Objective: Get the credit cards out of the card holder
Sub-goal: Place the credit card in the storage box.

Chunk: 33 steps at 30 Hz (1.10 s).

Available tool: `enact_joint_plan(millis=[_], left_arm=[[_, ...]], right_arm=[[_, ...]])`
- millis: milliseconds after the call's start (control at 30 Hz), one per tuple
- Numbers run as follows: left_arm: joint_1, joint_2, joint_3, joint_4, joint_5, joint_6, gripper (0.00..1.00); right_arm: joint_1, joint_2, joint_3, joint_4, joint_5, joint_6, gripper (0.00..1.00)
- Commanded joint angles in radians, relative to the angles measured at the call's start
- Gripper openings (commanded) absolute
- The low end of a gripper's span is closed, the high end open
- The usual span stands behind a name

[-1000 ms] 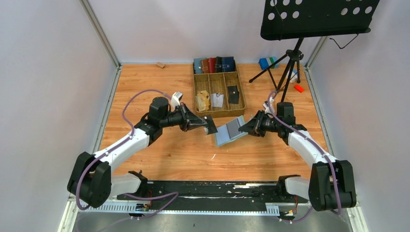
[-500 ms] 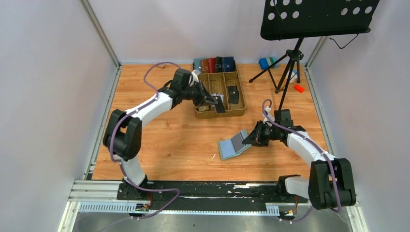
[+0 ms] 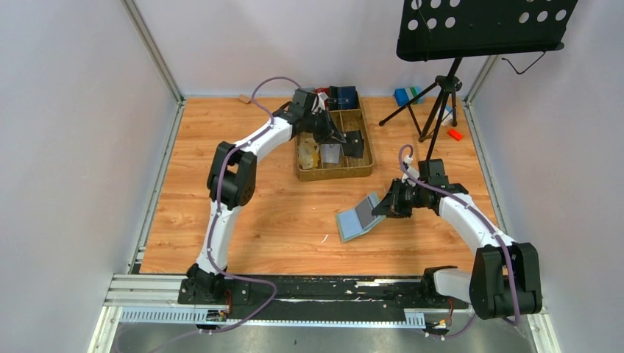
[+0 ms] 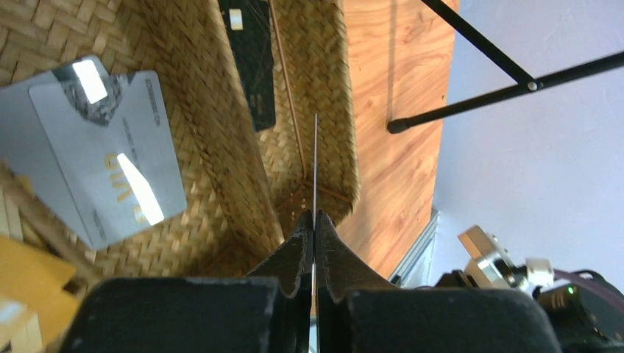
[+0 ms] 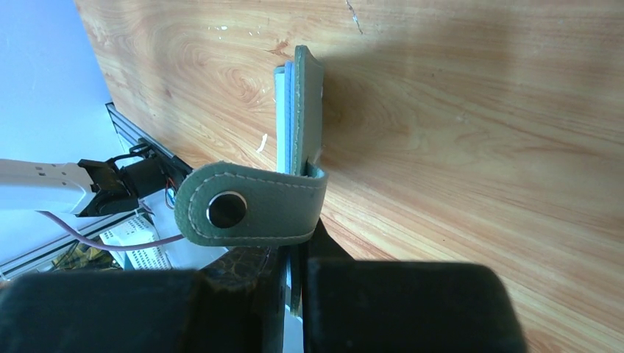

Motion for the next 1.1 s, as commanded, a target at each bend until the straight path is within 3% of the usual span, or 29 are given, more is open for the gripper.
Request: enact_joint_plan(millis=[0,433,500,567,667,767,1067], left_arm=[[-0.005,0.092,0.110,0.064,0.058,-0.076,0.00],[-0.013,0.266,0.232,0.227,0.096,-0.245,0.01],[-0.015,0.279,0.244,0.244,0.107,-0.270,0.05],[-0.015,0.289,0.257,0.247,0.113,-0.273,0.16],[-0.014,0.271,0.256,0.219,0.105,-0.240,0.28],[-0.012,0.238,0.224,0.221,0.103,-0.226,0.33],[-0.010,0.010,-0.009,0.225,0.102,-0.143,0.35]], right_arm=[[-0.004,-0.010,0.071,-0.025,0.005,-0.028,0.00],[-0.005,0.030,0.113,-0.052,0.016,-0.030,0.00],[-0.004,0.032,0.118,-0.053,0.016,-0.031,0.00],[-0.005,0.034,0.123,-0.050,0.016,-0.031,0.00],[-0.005,0.037,0.129,-0.052,0.015,-0.031,0.00],[-0.005,0.036,0.130,-0.051,0.009,-0.031,0.00],[-0.005,-0.002,0.106,-0.014,-0.031,-0.007,0.00]])
